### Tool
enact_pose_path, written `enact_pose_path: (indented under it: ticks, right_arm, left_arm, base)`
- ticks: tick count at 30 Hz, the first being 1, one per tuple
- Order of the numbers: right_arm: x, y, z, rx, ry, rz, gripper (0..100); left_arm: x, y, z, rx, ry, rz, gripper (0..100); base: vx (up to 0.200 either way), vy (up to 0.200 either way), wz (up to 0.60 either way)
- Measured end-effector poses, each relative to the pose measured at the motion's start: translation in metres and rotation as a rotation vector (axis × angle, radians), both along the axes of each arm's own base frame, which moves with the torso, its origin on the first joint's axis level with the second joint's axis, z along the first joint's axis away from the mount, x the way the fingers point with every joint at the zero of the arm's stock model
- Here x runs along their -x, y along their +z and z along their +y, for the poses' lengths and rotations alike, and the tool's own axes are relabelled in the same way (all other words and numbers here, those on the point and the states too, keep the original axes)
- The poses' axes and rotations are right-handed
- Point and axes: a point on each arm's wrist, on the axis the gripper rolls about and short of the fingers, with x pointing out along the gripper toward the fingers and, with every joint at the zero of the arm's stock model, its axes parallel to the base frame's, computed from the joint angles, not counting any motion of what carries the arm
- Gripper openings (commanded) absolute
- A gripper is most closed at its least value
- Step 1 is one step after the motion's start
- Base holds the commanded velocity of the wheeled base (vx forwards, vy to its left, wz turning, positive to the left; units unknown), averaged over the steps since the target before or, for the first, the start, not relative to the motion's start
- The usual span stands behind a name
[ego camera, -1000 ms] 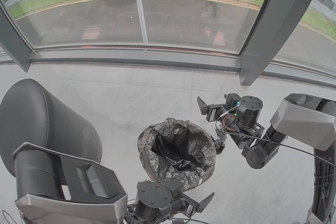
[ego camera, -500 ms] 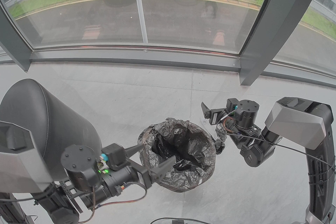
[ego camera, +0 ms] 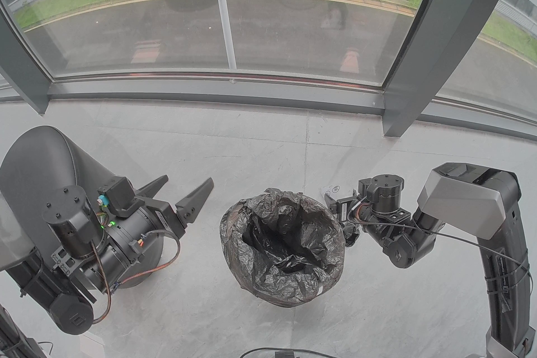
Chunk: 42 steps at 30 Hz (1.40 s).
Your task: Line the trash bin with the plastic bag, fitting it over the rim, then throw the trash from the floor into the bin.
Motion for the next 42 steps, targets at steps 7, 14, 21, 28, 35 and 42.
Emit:
enact_pose_path:
  ticks: [7,14,21,28,35,42]
  right_arm:
    - [-0.028,0.000,-0.008,0.075,-0.003,0.101,100]
    - [-0.061,0.011,-0.011,0.082,-0.049,0.175,100]
    - [-0.084,0.016,-0.007,0.029,-0.103,0.236,100]
    - [-0.100,0.017,0.005,0.016,-0.110,0.275,100]
    - [-0.110,0.000,0.016,0.006,-0.112,0.319,100]
    - [-0.110,-0.023,0.017,0.019,-0.115,0.353,100]
  left_arm:
    - [-0.007,0.012,0.021,0.020,0.059,-0.046,100]
    - [-0.009,0.019,0.036,0.031,0.086,-0.074,100]
    - [-0.010,0.021,0.041,0.033,0.099,-0.082,100]
    - [-0.011,0.021,0.042,0.033,0.104,-0.082,100]
    - [-0.015,0.016,0.042,0.027,0.105,-0.065,100]
    - [-0.018,0.012,0.041,0.022,0.105,-0.049,100]
  base:
    - [0.000,0.000,0.00]
    - [0.000,0.000,0.00]
    - [0.000,0.000,0.00]
    - [0.000,0.000,0.00]
    - [0.000,0.000,0.00]
    - [0.000,0.000,0.00]
